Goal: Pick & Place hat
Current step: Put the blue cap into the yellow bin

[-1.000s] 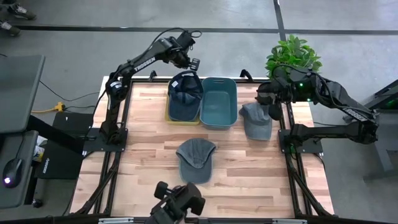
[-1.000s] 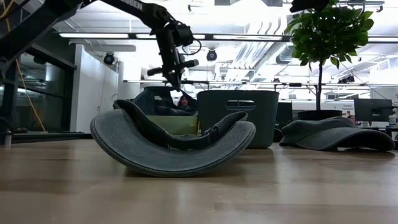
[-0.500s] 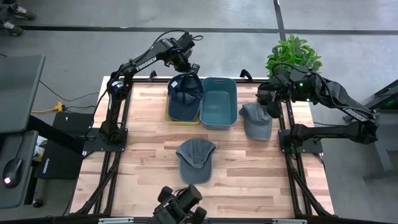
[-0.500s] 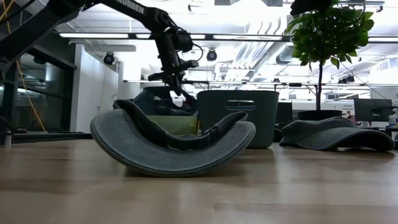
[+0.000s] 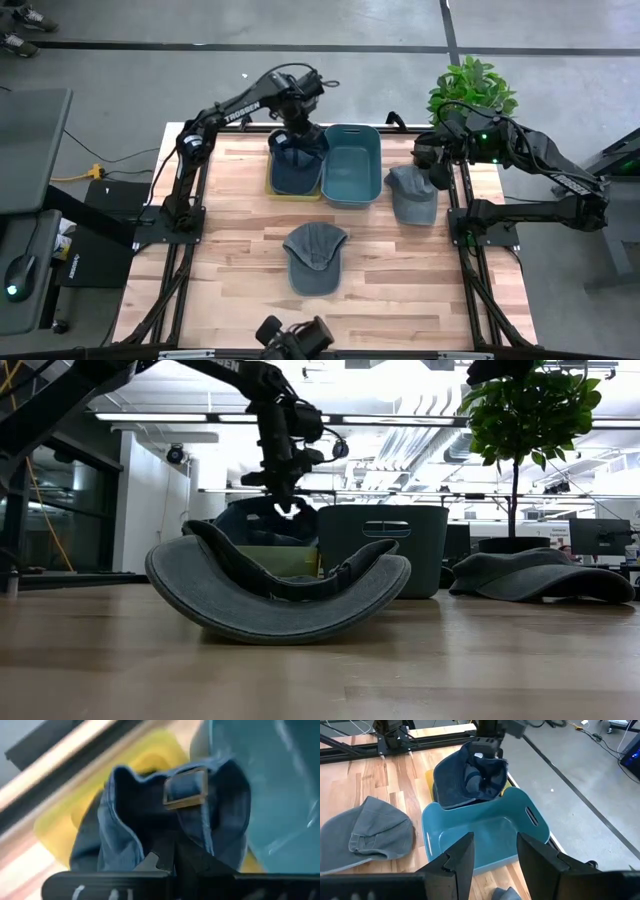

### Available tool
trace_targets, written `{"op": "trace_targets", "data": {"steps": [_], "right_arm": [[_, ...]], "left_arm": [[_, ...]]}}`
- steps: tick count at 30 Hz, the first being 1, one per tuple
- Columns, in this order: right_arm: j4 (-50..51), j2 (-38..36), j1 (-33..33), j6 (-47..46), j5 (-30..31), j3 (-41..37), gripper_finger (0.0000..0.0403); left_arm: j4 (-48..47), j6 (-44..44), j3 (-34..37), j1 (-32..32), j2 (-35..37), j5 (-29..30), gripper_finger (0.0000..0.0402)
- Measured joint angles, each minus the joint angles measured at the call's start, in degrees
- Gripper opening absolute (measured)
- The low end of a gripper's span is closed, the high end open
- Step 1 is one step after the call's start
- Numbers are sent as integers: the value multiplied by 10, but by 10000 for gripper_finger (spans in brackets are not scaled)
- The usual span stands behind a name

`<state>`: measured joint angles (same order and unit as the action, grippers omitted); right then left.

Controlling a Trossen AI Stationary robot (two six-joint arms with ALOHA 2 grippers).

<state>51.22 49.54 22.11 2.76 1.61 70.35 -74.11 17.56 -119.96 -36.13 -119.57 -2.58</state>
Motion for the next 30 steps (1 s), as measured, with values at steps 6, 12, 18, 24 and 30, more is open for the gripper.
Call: {"op": "trace_targets", "data": {"steps": [6,12,18,24,30], "right_arm": [[0,0,0,-2,0,0,142],[5,0,0,-2,0,0,142],[6,0,0,-2,0,0,142],[6,0,0,1,0,0,142],[6,0,0,10,5,0,142]], "left_arm": [[-39,-23,0,13,-2,17,0],[-80,-28,2,23,-12,-3,0],[-68,-28,50,28,-17,-14,0],[-44,-27,115,33,-16,-54,0],[2,-17,163,36,-16,-64,0]]}}
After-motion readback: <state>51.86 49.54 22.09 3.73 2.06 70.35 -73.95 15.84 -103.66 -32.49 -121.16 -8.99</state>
